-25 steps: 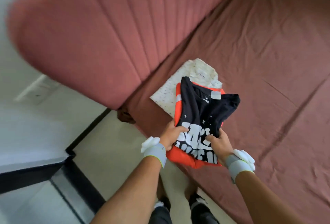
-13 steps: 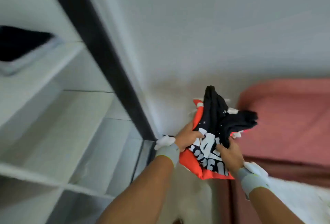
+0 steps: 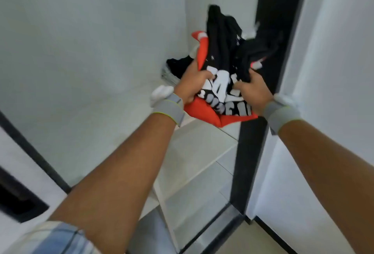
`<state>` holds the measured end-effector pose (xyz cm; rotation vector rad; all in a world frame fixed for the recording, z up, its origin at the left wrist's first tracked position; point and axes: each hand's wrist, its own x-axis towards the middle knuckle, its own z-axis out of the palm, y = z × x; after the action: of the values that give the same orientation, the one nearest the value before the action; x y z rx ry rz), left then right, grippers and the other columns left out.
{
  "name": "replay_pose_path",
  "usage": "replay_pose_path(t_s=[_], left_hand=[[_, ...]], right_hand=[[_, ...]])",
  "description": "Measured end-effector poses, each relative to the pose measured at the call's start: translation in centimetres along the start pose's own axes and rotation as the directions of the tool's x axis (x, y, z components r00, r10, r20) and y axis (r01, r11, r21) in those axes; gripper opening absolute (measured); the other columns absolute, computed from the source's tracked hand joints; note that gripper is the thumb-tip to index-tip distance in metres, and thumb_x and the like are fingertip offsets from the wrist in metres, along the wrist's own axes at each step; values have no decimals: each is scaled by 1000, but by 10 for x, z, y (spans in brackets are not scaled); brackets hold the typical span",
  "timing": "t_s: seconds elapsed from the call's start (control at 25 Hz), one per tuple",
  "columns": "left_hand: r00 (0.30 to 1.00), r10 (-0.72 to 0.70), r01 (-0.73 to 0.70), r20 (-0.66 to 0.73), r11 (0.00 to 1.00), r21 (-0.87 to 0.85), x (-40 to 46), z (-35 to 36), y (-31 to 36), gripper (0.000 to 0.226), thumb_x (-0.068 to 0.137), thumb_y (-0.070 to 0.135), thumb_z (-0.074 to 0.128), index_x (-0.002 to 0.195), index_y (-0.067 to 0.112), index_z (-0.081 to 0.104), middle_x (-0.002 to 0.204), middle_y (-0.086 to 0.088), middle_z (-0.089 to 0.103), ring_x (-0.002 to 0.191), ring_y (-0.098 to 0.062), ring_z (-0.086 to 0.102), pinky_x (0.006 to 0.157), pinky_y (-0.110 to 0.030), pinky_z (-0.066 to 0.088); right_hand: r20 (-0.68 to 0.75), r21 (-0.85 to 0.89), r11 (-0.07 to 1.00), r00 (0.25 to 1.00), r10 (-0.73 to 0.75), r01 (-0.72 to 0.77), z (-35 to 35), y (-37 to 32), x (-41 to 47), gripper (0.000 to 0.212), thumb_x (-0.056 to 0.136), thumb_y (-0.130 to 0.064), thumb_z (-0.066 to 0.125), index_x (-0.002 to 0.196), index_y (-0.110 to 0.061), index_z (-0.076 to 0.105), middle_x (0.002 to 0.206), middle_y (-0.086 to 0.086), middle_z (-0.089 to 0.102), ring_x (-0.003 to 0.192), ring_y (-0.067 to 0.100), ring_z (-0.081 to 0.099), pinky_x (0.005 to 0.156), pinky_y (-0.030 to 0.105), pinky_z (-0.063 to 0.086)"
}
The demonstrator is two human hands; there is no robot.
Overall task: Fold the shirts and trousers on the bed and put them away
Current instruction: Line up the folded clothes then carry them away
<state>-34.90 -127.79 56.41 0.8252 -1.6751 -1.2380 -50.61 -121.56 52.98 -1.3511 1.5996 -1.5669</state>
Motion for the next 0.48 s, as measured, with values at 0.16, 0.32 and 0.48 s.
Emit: replay_pose_path(t_s=[0.16, 0.32, 0.48], left_hand=[[969, -16, -10, -248, 995, -103, 40, -116, -23, 78, 75, -5, 57, 146, 23, 41, 125, -6, 66, 110, -21, 66, 89, -35, 57], [749, -496, 387, -440, 866, -317, 30, -192, -117, 64, 72, 12, 71, 133, 13, 51, 119, -15, 67, 88, -28, 71, 58, -37, 60], [658, -617, 530, -432, 787, -316, 24, -222, -144, 103, 54, 32, 86, 141, 8, 38, 124, -15, 63, 97, -29, 70, 72, -44, 61]], right_hand=[[286, 88, 996, 958, -19, -6, 91, -33, 90, 36, 73, -3, 63, 106, -18, 63, 99, 13, 70, 97, 38, 66, 85, 48, 56], [394, -324, 944, 898, 195, -63, 170, 32, 130, 36, 78, -12, 69, 113, -15, 63, 109, 14, 69, 100, 34, 66, 87, 41, 55], [306, -690, 711, 945, 116, 136, 195, 49, 150, 61, 82, -22, 65, 136, -9, 39, 117, 18, 60, 102, 38, 60, 79, 35, 48]])
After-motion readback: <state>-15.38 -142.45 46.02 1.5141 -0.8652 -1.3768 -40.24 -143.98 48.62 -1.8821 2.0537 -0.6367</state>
